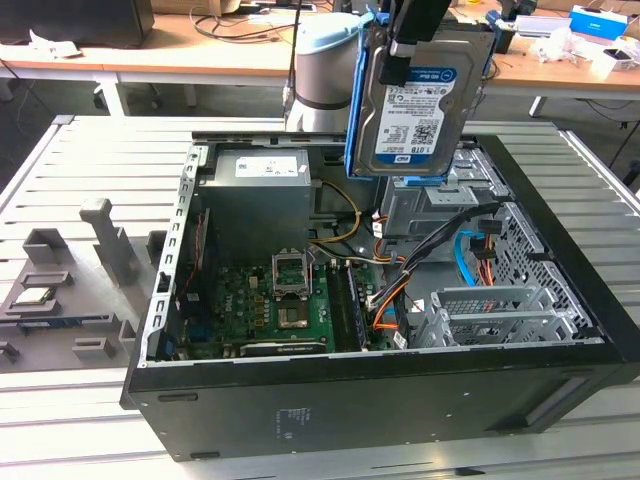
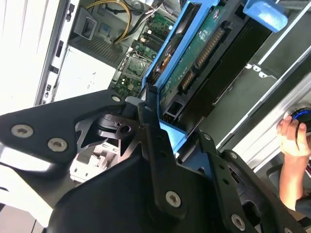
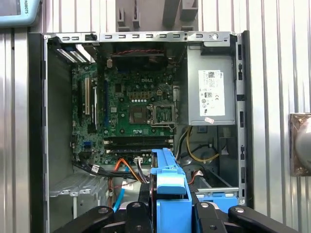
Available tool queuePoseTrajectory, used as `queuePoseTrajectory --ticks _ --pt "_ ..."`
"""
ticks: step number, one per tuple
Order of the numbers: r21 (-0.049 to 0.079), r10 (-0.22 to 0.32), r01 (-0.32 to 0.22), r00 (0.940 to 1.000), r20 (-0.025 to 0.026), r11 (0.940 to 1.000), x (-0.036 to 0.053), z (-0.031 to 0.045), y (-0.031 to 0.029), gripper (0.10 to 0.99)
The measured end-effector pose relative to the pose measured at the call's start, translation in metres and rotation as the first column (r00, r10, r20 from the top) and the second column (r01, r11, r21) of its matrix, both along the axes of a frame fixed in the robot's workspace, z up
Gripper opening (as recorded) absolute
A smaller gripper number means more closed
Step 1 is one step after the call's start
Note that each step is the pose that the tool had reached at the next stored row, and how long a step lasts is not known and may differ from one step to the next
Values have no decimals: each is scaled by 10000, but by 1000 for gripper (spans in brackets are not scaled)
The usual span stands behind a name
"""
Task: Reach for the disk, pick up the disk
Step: 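Pick up the disk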
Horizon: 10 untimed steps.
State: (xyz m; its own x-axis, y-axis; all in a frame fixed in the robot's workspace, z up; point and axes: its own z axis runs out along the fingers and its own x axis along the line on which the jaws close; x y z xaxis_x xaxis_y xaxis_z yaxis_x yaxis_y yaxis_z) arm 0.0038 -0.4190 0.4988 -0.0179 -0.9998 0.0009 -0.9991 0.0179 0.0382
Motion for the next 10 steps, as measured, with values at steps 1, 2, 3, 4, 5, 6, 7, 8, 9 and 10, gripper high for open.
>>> queuePoseTrajectory --ticks 1,2,3,4,5,6,7,8,9,10 --pt "-1 0 0 10000 -1 10000 -26 1 0 369" --pt "-1 -1 1 10000 -1 10000 -54 0 0 369" --pt "-1 -1 1 10000 0 10000 -84 -1 0 369" --pt "-1 -1 1 10000 0 10000 -97 -2 0 369" --pt "-1 -1 1 10000 0 10000 -110 -3 -2 369" --pt "-1 -1 1 10000 0 10000 -125 -4 -16 369" --pt "-1 -1 1 10000 0 10000 -136 -5 -35 369" --pt "-1 0 0 10000 0 10000 -143 -6 -56 369" --pt "-2 1 -1 10000 0 10000 -154 -8 -85 369" --pt "-3 0 0 10000 0 10000 -164 -9 -114 369"
